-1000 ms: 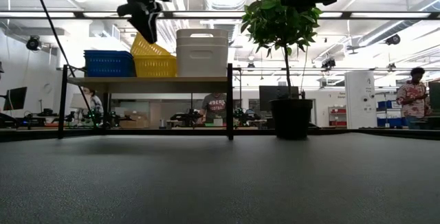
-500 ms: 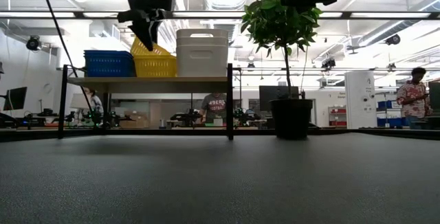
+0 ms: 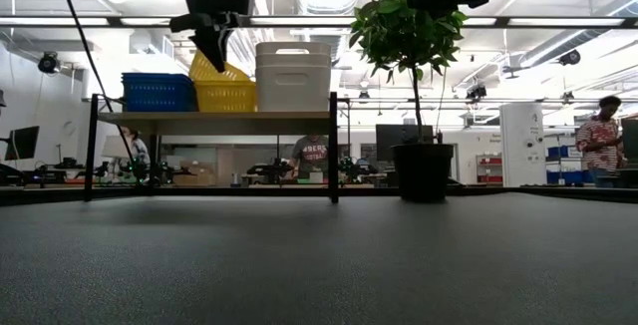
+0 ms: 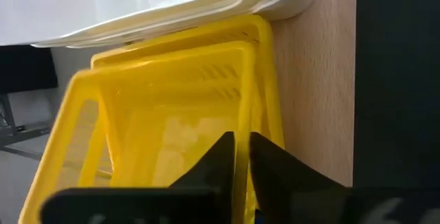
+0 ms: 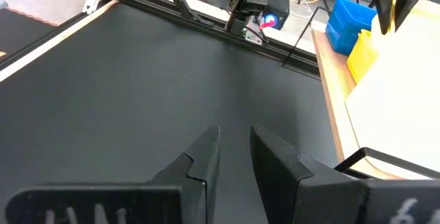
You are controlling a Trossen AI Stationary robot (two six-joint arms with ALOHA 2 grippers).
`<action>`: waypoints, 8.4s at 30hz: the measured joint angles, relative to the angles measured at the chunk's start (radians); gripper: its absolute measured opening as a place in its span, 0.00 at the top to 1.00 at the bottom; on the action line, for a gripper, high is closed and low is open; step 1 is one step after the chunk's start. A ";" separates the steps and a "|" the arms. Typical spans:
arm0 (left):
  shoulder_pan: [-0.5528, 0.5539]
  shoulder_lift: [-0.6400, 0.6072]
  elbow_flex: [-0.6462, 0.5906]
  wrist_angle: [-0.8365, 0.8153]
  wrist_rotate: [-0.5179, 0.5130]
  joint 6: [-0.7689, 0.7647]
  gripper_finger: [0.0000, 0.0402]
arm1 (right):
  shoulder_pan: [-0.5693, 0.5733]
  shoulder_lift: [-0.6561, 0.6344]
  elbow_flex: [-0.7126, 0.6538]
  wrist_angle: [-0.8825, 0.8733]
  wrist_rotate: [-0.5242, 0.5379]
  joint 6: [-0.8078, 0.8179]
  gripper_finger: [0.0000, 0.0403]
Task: Stack baskets on shelf by color
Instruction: Stack the yellow bin into the yellow bin on the shelf, then return to Home Position
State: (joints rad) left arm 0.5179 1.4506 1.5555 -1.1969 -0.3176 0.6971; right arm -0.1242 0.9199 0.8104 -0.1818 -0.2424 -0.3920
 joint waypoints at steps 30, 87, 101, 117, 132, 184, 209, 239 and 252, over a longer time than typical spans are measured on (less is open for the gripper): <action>0.007 -0.092 -0.075 0.223 0.156 -0.196 0.98 | 0.000 0.000 -0.003 0.000 0.000 0.018 0.82; 0.175 -0.143 -0.174 0.265 0.379 0.092 0.99 | 0.000 0.000 -0.006 0.000 -0.001 0.034 0.82; 0.176 -0.199 -0.175 0.265 0.380 0.021 0.76 | 0.000 0.000 -0.011 -0.001 -0.001 0.034 0.82; 0.176 -0.164 -0.293 0.404 0.340 -0.141 0.89 | 0.000 0.000 -0.011 0.000 -0.001 0.042 0.82; 0.175 -0.165 -0.324 0.394 0.338 -0.141 0.99 | 0.000 0.000 -0.012 0.000 -0.001 0.042 0.82; -0.623 -1.429 -1.361 1.119 0.160 -0.298 1.00 | -0.307 -0.056 -0.344 0.448 -0.158 -0.092 0.82; -0.623 -1.398 -1.455 1.153 0.163 -0.298 1.00 | -0.309 -0.760 -0.715 0.441 -0.150 0.024 0.82; -0.623 -1.339 -1.522 1.176 0.166 -0.298 1.00 | -0.299 -0.859 -0.795 0.448 -0.326 0.304 0.98; -0.623 -1.301 -1.522 1.175 0.165 -0.298 1.00 | -0.299 -0.859 -0.795 0.448 -0.325 0.305 0.98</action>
State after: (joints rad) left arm -0.1051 0.1498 0.0330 -0.0218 -0.1524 0.3996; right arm -0.4232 0.0608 0.0154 0.2658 -0.5678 -0.0865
